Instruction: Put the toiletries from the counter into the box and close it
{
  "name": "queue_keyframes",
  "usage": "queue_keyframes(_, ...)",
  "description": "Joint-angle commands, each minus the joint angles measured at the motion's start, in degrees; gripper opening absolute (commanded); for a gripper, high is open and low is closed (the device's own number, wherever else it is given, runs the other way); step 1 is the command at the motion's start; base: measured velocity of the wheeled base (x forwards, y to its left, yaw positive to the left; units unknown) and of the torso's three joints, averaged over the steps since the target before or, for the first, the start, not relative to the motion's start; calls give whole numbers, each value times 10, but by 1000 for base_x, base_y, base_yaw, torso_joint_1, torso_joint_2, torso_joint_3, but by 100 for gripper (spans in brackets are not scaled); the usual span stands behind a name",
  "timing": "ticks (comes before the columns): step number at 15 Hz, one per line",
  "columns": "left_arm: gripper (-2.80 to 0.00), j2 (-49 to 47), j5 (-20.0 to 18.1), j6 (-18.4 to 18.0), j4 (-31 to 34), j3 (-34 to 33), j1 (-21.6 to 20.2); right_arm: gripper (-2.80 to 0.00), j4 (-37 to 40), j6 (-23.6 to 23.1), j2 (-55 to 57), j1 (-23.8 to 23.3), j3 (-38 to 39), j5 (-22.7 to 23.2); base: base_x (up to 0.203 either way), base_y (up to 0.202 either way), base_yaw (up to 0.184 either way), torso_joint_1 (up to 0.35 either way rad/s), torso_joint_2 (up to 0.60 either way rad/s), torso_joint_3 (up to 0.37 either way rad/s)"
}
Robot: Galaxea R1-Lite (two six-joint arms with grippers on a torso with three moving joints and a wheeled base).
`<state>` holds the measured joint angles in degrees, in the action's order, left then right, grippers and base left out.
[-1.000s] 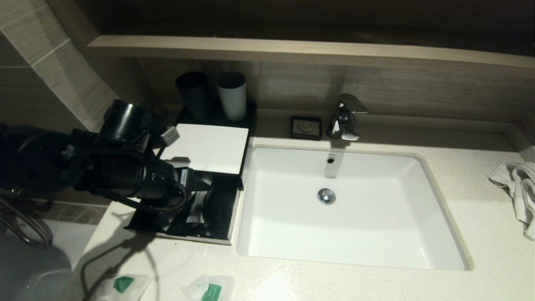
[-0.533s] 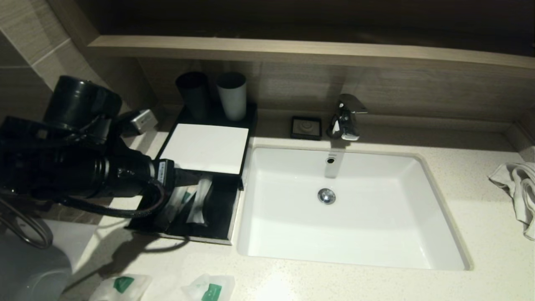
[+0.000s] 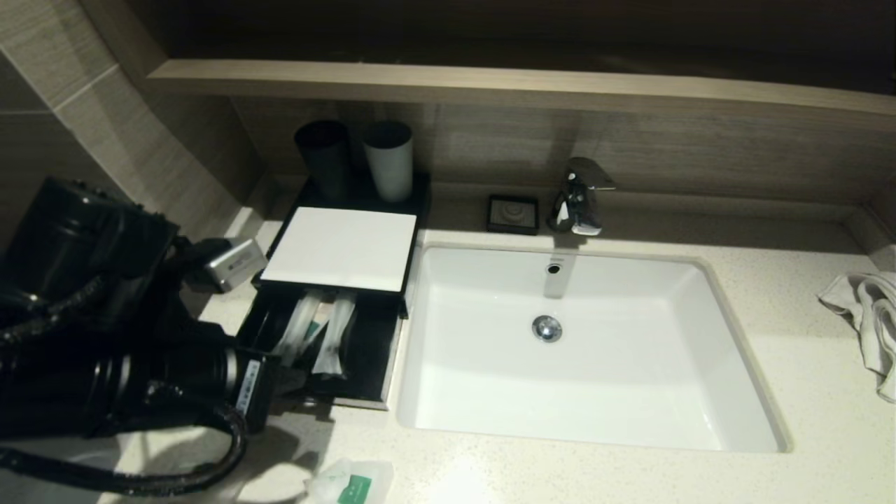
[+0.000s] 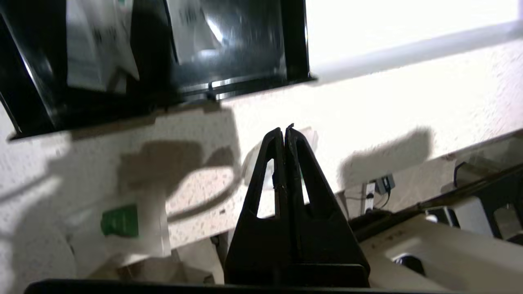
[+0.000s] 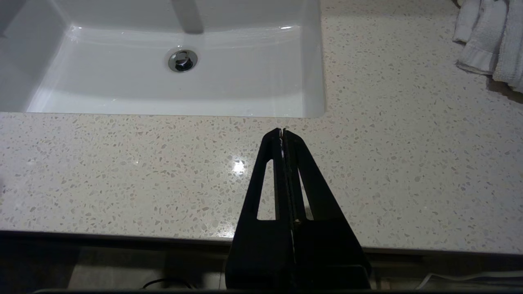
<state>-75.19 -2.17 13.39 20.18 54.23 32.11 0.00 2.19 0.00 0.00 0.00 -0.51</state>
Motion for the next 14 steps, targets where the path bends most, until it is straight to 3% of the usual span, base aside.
queue_keyframes(1, -280, 30, 1, 1, 0, -44, 12, -280, 0, 0, 1, 0, 0, 0, 0, 0, 0, 0, 0, 0)
queue_keyframes(3, -280, 42, 1, -2, -1, -72, 14, -280, 0, 0, 0, 0, 0, 1, 0, 0, 0, 0, 0, 0)
queue_keyframes(6, -280, 41, 1, -3, -7, -102, 51, -280, 0, 0, 1, 0, 0, 0, 0, 0, 0, 0, 0, 0)
queue_keyframes(14, -280, -25, 6, -11, 2, -107, 94, -280, 0, 0, 0, 0, 0, 1, 0, 0, 0, 0, 0, 0)
